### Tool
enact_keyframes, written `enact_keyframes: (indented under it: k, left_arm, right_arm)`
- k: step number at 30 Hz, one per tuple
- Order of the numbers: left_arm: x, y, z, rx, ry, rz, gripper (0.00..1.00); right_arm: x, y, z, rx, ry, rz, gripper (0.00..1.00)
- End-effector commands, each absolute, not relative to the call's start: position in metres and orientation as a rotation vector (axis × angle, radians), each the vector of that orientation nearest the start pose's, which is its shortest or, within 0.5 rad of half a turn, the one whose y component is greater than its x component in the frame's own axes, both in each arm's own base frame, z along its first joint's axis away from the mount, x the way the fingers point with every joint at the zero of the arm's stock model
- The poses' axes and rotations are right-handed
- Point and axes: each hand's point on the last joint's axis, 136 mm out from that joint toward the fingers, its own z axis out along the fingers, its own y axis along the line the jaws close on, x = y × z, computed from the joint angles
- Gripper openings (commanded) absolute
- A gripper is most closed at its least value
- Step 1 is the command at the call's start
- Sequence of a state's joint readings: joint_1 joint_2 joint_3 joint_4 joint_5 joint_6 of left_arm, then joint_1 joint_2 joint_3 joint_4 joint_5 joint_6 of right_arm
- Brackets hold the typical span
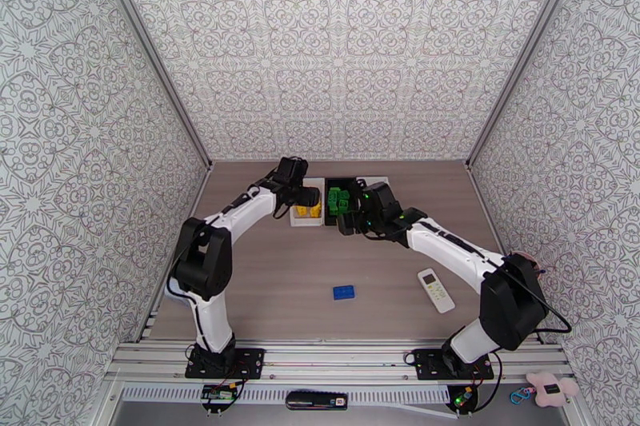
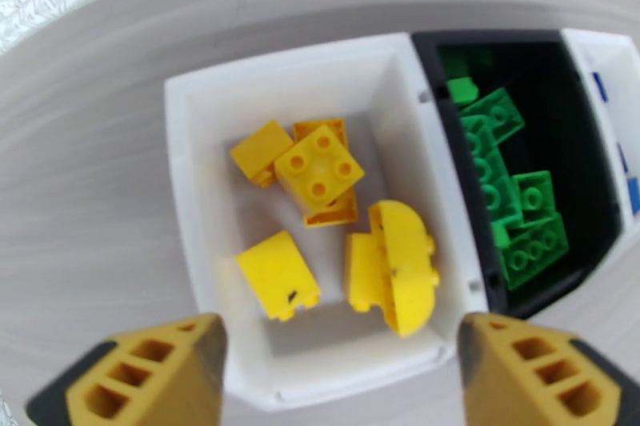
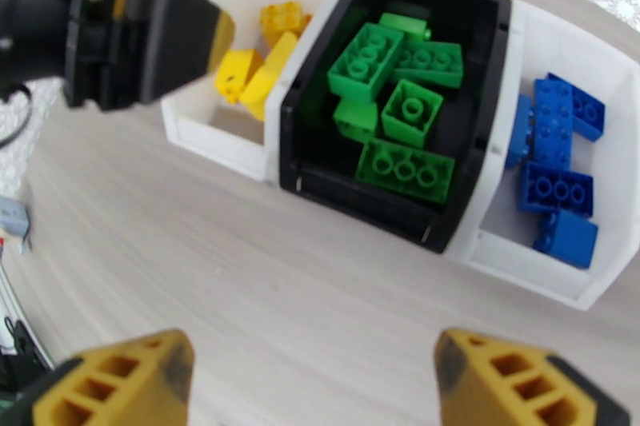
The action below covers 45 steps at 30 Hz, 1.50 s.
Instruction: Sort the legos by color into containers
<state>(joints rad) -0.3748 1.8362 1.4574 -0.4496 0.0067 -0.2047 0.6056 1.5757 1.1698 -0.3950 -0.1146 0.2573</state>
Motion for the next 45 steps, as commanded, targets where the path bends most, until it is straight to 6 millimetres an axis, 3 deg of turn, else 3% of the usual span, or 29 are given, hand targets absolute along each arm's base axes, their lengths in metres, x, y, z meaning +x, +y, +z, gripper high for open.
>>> enact_keyframes:
  k: [1,6,12,17,23,36,45]
  left_arm:
    - [0.458,-0.177,0.184,0.174,2.318,-0.326,0.89]
    - [0.429,-0.15,0.19,0.033,2.293,-0.383,0.95]
    - [0.4,-0.123,0.181,-0.025,2.316,-0.354,0.99]
    - [0.383,-0.11,0.167,-0.037,2.351,-0.327,1.0]
    - [0.375,-0.104,0.164,-0.047,2.358,-0.324,1.0]
    - [0.376,-0.106,0.163,-0.019,2.355,-0.322,1.0]
    - [0.371,-0.106,0.155,-0.016,2.371,-0.32,1.0]
  right_arm:
    - [0.327,0.278,0.165,-0.683,2.389,0.551,0.83]
    - [0.288,0.284,0.151,-0.993,2.419,0.466,0.84]
    - [0.233,0.287,0.123,-1.444,2.45,0.321,0.85]
    - [0.21,0.287,0.099,-1.709,2.436,0.159,0.86]
    - [0.199,0.289,0.072,-1.881,2.433,0.062,0.86]
    - [0.201,0.291,0.031,-1.956,2.478,0.011,0.84]
    - [0.204,0.295,0.019,-1.89,2.525,0.007,0.65]
